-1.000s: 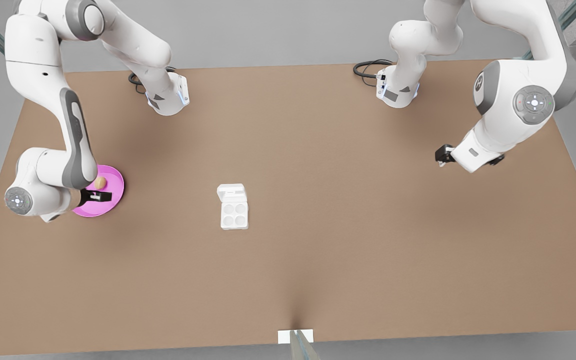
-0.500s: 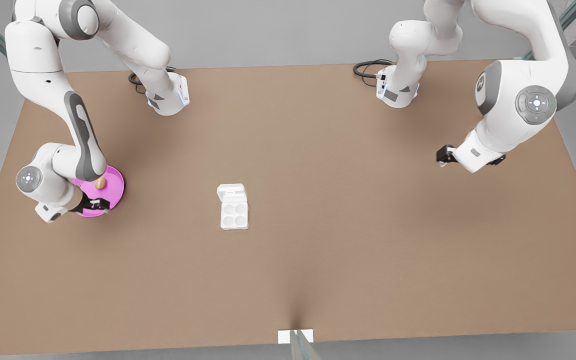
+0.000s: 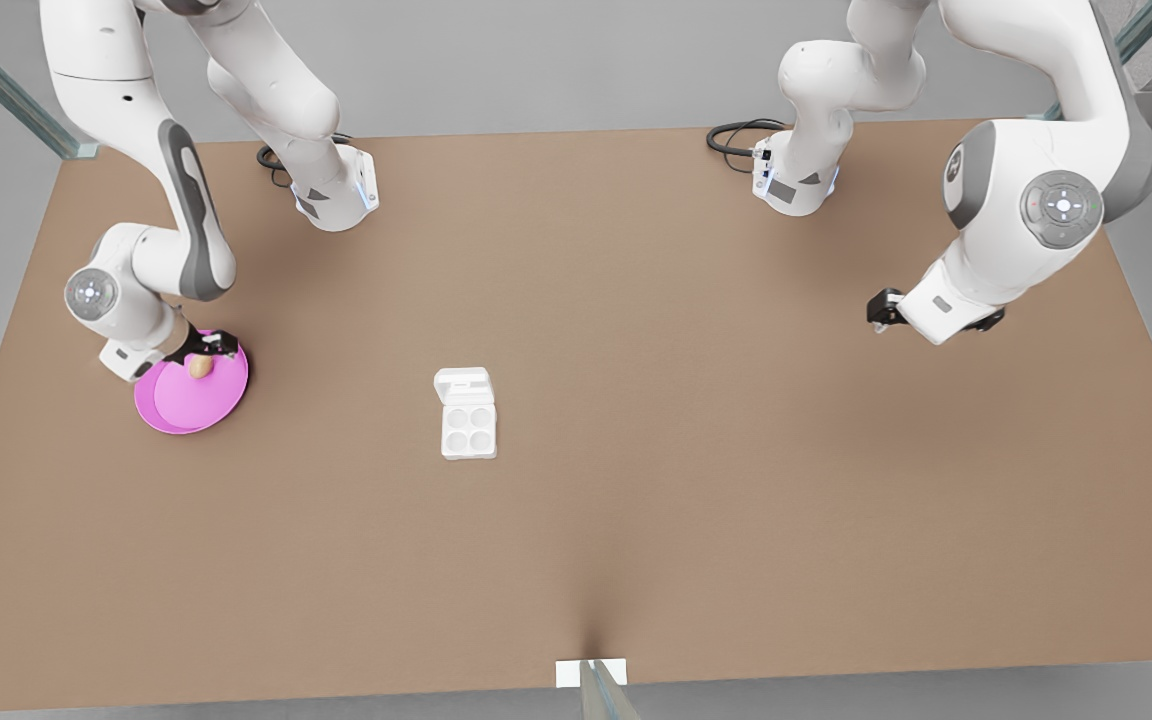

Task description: Pack egg into the box and close the box lid

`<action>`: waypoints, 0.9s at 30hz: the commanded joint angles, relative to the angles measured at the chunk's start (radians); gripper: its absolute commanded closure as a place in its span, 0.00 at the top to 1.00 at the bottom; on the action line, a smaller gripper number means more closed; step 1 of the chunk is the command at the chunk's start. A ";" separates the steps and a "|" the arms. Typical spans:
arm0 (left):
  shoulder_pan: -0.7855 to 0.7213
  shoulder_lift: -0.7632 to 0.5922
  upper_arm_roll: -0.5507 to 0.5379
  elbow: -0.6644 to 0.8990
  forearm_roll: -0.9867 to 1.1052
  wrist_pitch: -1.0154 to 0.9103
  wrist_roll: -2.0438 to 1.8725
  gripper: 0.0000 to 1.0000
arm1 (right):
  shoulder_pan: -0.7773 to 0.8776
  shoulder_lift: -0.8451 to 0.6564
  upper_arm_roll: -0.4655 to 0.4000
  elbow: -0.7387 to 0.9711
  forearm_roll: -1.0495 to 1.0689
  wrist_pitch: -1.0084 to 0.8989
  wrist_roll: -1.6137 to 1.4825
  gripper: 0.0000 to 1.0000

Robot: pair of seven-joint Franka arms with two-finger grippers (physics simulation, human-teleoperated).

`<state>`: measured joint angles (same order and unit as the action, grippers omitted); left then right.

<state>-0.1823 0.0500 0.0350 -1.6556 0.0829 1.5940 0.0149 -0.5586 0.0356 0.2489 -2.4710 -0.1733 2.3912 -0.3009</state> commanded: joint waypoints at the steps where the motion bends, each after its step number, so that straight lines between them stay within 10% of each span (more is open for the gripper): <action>1: 0.009 -0.001 0.000 0.000 0.001 -0.002 0.000 1.00 | -0.003 -0.002 0.000 -0.015 0.003 0.022 -0.073 1.00; 27: 0.007 -0.001 0.000 0.000 0.001 -0.002 0.000 1.00 | -0.184 0.256 -0.002 -0.006 -0.011 0.264 -0.175 1.00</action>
<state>-0.1781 0.0502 0.0350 -1.6556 0.0829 1.5930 0.0155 -0.7427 0.2889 0.2464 -2.4778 -0.1854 2.6188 -0.4122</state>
